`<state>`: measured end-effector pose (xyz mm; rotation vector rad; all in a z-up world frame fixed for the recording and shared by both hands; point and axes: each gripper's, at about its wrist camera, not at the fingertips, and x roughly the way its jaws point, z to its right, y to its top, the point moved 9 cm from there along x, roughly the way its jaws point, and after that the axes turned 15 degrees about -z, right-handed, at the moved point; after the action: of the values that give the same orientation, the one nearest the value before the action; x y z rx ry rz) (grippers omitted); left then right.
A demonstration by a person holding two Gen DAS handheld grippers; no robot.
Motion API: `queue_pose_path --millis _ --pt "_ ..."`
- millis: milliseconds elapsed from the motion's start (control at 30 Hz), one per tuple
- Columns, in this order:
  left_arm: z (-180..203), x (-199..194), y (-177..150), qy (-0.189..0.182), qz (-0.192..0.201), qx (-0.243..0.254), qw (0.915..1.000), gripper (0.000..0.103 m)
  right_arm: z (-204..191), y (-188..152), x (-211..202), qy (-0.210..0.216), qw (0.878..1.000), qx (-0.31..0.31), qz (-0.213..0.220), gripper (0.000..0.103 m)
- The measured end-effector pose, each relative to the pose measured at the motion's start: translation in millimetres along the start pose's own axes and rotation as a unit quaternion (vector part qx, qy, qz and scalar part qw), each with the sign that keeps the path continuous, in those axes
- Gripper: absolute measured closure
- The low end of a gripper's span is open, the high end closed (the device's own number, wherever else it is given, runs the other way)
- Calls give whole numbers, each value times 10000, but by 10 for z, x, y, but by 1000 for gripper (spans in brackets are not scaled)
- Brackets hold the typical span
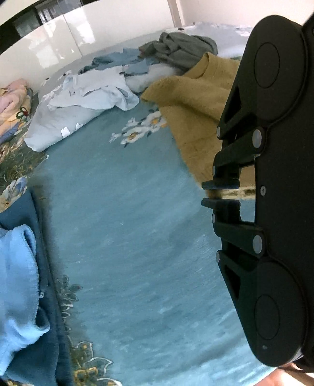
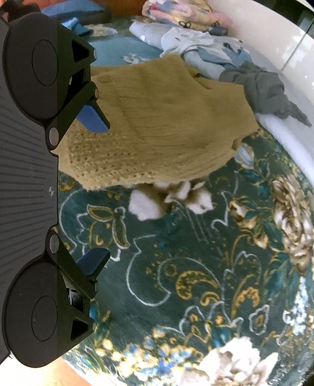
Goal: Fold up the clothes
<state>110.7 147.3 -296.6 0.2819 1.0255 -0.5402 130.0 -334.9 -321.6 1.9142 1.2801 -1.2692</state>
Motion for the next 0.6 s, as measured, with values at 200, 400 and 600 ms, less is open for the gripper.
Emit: queue_pose_path --millis 200,400,600 --pt "-82 81 -166 298 -265 -30 9992 98 -51 92 204 228 9990 -318 -207 5" --pt "-122 59 -330 552 -481 5 9973 86 -124 283 359 431 9975 -421 -370 25" --pt "163 -34 -395 652 -499 412 9958 69 -131 380 475 550 9970 -270 -478 45"
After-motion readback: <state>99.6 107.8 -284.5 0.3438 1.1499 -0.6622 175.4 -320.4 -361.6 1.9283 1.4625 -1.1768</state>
